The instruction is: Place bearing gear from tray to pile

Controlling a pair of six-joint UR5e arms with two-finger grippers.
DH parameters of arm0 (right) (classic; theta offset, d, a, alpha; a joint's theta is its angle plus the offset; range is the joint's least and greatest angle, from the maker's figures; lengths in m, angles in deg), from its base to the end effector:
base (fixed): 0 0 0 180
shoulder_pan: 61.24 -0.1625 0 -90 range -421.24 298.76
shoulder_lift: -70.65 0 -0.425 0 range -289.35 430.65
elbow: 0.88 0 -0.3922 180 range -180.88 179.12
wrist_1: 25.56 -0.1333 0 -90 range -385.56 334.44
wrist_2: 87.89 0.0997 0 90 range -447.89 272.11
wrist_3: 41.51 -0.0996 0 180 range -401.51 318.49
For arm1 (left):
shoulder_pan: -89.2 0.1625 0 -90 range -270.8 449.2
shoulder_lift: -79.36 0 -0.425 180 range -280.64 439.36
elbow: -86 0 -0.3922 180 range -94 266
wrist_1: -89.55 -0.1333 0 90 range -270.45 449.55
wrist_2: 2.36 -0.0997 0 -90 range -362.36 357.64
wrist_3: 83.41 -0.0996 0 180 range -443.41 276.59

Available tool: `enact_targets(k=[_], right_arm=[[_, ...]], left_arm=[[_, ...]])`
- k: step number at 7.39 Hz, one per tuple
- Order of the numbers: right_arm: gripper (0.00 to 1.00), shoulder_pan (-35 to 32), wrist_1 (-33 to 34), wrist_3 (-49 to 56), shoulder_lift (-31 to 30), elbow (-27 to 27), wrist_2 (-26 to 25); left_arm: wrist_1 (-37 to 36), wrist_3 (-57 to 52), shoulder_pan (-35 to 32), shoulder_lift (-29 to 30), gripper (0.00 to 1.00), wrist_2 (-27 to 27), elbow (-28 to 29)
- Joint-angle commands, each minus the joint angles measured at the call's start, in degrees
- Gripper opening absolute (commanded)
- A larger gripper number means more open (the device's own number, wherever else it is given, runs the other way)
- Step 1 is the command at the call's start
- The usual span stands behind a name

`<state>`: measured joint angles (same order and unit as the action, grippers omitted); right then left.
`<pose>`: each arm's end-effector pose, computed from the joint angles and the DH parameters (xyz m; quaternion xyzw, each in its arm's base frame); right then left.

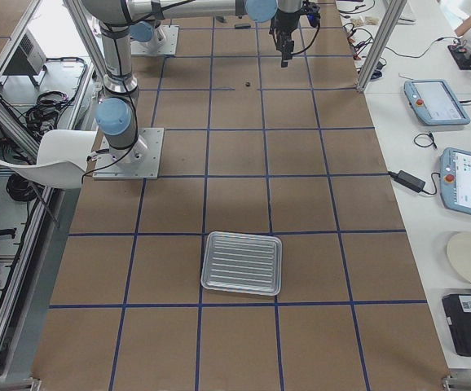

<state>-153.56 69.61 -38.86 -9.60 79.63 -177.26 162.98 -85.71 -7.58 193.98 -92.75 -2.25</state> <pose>0.1574 -0.5661 0.4889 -0.0436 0.9981 -0.0428 0.0054 -0.2057 -0.6066 0.2865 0.0792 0.9953 0.0548 0.0055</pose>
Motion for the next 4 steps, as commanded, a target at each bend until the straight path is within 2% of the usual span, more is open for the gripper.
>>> enact_targets(k=[1, 3, 4], right_arm=[[1.0, -0.04, 5.38, -0.28, -1.74, 4.47, 1.11], [1.0, -0.04, 5.38, -0.99, -2.62, 5.09, 0.68], [1.0, -0.04, 5.55, -2.55, -2.8, 5.62, 1.29]], left_arm=[[-6.25, 3.0, -6.55, 1.75, 1.0, 1.78, -3.23], [-14.25, 5.19, -9.2, 2.81, 1.0, 3.28, -8.15], [-14.89, 5.55, -10.43, 2.9, 1.0, 3.37, -9.39]])
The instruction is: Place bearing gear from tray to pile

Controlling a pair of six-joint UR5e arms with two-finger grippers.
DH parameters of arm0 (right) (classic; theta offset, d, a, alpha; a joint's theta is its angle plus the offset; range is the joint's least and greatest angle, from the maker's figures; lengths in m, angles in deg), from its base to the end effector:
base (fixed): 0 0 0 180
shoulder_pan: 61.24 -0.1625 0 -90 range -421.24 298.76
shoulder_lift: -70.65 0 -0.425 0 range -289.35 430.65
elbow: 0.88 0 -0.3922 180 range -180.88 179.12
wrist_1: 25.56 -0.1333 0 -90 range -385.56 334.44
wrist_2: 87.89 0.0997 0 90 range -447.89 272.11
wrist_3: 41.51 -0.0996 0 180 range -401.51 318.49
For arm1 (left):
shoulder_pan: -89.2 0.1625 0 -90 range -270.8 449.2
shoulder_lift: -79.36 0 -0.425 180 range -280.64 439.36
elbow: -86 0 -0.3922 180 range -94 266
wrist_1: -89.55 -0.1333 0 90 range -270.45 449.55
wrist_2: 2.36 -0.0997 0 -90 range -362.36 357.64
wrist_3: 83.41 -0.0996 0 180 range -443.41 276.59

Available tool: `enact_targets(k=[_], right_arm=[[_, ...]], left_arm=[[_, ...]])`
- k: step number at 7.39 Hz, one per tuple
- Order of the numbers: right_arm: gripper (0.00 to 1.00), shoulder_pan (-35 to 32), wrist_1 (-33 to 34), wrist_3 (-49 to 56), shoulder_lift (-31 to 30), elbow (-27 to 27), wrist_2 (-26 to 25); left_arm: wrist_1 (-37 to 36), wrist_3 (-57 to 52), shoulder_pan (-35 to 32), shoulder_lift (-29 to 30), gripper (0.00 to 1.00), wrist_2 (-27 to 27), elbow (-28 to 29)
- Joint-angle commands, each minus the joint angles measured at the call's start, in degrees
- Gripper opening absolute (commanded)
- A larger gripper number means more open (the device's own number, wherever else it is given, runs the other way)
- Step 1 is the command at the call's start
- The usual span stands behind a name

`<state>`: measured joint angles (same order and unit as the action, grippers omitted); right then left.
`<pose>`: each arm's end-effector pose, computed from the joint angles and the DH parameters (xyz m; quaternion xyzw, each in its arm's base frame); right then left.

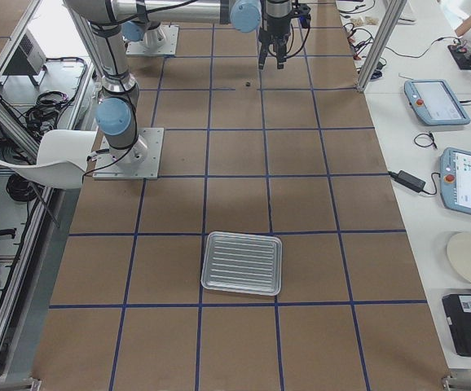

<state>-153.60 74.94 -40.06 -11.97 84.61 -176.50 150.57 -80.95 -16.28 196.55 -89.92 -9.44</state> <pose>0.1586 -0.5523 0.4789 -0.0340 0.9971 -0.0664 0.0126 -0.2974 -0.5585 0.2234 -0.1126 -0.9929 -0.0348 0.0161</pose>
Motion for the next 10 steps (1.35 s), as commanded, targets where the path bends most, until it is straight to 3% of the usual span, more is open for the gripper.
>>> enact_targets(k=[1, 4, 7, 10], right_arm=[[1.0, 0.86, 0.05, -0.84, -0.61, 0.73, -0.24], [1.0, 0.52, 0.92, -1.19, -0.88, 3.09, 0.45], [1.0, 0.87, 1.02, -1.19, -0.79, 3.37, 0.62], [1.0, 0.69, 1.02, -1.19, -0.79, 3.54, 0.63]], left_arm=[[-2.75, 2.19, -2.88, 0.76, 1.0, 0.55, -3.25], [-3.28, 3.34, -3.94, 1.02, 0.97, 0.81, -4.32], [-3.28, 3.08, -3.85, 2.34, 0.77, 1.87, -4.41], [-4.6, 3.26, -3.85, 3.48, 0.75, 1.87, -4.06]])
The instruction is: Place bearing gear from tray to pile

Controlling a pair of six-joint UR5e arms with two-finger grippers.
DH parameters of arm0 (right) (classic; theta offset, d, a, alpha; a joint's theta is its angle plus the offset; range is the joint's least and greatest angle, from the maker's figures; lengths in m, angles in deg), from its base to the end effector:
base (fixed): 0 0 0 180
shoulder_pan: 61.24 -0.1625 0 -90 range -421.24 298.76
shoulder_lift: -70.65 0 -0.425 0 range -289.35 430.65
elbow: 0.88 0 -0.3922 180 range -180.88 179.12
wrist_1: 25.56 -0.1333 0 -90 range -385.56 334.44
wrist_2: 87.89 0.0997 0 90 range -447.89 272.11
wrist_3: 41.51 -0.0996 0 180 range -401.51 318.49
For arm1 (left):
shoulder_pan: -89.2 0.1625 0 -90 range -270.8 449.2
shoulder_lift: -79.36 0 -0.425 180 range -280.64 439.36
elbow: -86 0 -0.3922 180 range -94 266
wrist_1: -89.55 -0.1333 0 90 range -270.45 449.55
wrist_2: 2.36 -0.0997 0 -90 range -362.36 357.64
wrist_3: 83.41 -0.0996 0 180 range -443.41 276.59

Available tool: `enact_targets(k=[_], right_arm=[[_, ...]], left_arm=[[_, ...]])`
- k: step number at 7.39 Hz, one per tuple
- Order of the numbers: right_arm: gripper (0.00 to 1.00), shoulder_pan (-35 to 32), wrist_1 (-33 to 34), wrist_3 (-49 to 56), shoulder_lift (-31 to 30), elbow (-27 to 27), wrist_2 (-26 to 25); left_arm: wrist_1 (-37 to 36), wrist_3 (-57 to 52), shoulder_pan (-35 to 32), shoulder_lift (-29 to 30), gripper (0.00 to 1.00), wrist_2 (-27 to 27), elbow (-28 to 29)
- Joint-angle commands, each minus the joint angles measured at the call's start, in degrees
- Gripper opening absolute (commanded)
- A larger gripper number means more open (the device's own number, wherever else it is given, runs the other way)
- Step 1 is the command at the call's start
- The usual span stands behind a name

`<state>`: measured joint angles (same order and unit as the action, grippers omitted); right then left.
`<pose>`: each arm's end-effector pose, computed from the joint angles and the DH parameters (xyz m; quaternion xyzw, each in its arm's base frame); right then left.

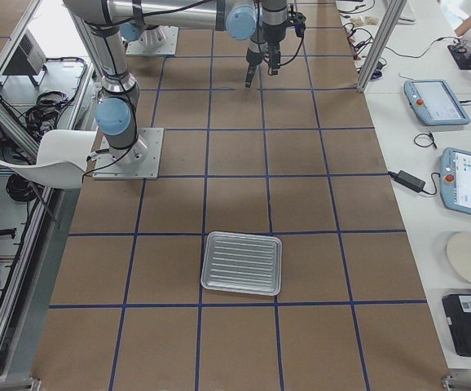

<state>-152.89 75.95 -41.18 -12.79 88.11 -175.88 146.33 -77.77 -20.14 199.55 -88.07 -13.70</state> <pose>0.1525 -0.5442 0.4581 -0.0182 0.9983 -0.0518 0.0181 -0.3322 -0.5215 0.1681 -0.1168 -0.9907 -0.0648 0.0239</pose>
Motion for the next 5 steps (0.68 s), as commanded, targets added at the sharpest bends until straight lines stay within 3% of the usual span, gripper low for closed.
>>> enact_targets(k=[1, 3, 5], right_arm=[[1.0, -0.02, 0.0, 0.45, 0.02, 0.05, -0.16], [1.0, -0.02, 0.0, 0.37, 0.02, 0.05, -0.08], [1.0, -0.11, 0.0, 0.28, -0.06, 0.05, -0.16]], left_arm=[[-0.35, -0.01, 0.0, 0.4, 0.52, 0.54, 0.38], [-0.35, 0.16, 0.0, 0.4, 0.0, 0.37, 0.03], [-0.27, -0.71, 0.35, -0.56, 0.0, -0.07, 0.91]])
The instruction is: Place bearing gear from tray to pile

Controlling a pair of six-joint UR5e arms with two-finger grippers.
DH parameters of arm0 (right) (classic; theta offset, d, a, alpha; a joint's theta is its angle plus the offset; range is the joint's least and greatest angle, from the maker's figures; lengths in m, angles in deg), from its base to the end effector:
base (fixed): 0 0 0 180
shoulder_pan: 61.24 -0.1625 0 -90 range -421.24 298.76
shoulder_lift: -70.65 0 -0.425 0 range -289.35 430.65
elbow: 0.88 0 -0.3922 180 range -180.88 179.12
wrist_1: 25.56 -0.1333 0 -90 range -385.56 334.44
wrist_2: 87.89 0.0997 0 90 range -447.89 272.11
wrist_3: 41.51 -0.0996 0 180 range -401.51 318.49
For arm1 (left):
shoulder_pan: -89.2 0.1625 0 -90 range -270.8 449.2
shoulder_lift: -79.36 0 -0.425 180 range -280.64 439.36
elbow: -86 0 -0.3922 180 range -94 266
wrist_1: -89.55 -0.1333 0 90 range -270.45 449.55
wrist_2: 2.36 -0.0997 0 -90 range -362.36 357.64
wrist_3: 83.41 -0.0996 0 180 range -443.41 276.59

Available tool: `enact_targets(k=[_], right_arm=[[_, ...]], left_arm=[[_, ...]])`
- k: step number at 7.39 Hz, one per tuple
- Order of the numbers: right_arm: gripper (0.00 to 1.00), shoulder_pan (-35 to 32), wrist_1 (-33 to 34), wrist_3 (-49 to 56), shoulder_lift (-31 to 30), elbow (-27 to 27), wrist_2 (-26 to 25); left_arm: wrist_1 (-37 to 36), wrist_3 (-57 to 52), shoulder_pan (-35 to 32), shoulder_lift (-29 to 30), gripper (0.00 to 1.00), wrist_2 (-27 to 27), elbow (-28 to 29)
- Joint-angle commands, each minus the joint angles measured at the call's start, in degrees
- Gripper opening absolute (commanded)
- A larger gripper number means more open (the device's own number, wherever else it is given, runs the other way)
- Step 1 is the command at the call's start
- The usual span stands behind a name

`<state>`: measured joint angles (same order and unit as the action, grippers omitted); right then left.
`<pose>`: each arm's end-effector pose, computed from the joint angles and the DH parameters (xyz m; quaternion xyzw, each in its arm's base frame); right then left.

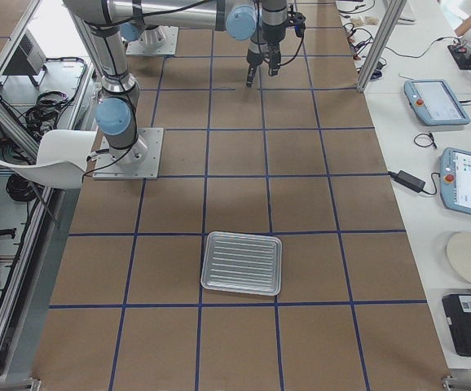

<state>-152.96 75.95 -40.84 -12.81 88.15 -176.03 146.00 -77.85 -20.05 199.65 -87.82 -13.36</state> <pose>0.1529 -0.5439 0.4580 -0.0217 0.9983 -0.0517 0.0167 -0.3327 -0.5246 0.1699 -0.1168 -0.9909 -0.0604 0.0272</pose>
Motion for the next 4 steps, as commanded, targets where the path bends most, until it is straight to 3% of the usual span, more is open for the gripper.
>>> enact_targets(k=[1, 4], right_arm=[[1.0, -0.03, 0.0, -0.06, -0.04, 0.0, 0.07], [1.0, 0.06, 0.0, 0.2, 0.05, 0.0, -0.02]], left_arm=[[0.23, -0.81, 0.88, -1.89, 0.0, -0.67, 0.74], [7.4, -10.34, 13.23, -4.52, 0.0, -1.37, 4.24]])
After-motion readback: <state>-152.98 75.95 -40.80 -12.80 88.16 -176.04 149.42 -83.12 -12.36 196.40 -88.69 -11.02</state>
